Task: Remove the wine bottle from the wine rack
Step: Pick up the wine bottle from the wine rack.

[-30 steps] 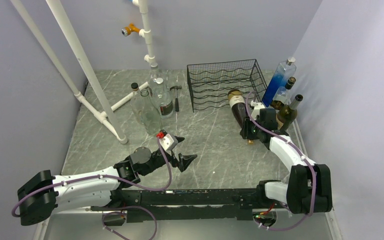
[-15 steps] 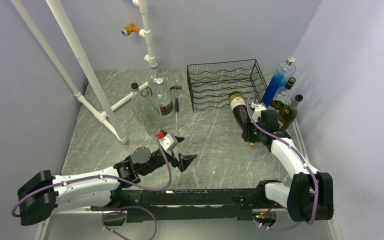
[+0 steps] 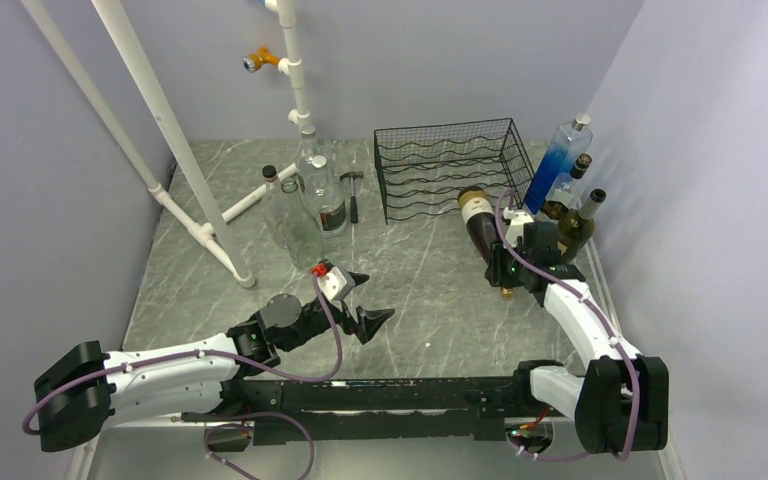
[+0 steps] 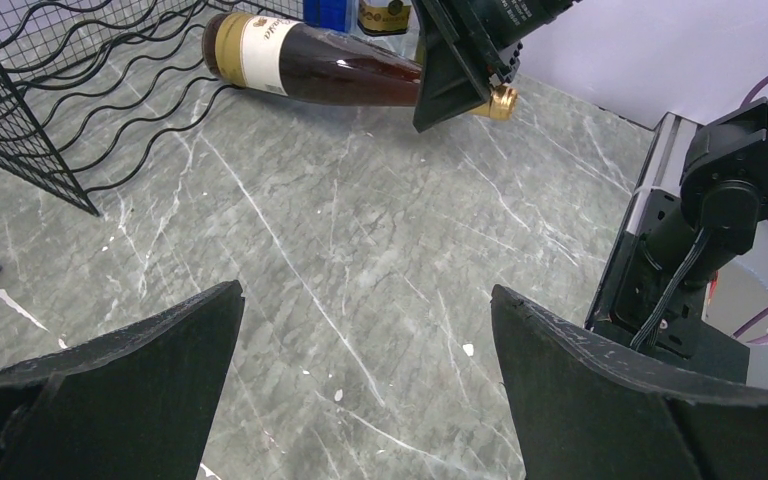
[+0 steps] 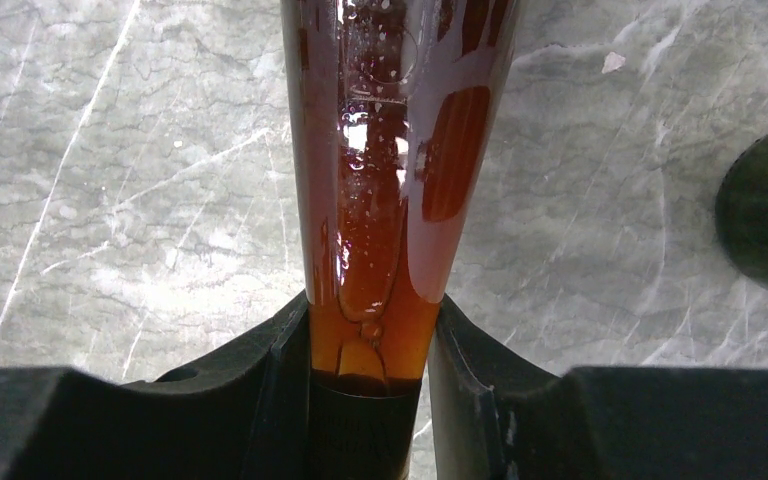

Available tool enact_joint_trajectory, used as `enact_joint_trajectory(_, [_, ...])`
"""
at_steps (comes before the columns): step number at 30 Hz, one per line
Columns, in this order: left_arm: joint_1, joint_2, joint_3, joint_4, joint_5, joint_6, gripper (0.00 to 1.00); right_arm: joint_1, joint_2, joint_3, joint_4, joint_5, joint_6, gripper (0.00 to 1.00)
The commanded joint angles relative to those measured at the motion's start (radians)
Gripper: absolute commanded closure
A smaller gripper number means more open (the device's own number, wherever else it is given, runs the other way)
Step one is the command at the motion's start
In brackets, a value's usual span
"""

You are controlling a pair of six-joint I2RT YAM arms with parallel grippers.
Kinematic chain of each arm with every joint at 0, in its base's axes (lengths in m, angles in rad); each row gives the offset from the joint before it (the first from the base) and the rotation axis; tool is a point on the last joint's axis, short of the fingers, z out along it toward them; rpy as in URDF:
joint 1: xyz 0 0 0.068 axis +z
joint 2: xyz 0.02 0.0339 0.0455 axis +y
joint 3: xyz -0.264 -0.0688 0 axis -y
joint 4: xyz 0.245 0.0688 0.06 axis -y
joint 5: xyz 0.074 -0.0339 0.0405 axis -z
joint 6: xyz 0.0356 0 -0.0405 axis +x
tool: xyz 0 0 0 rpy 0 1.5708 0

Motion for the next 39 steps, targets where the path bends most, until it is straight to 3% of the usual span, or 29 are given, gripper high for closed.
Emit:
enact_joint_trajectory(1, [0.004, -0.014, -0.002, 0.034, 0.011, -0.018, 0.01, 0.013, -0.060, 0.055, 0.047, -0.101, -0.051, 1.00])
enact_joint_trajectory(39, [0.004, -0.020, -0.008, 0.042, 0.015, -0.017, 0.00, 0.013, -0.113, 0.240, -0.242, -0.050, -0.157, 1.00])
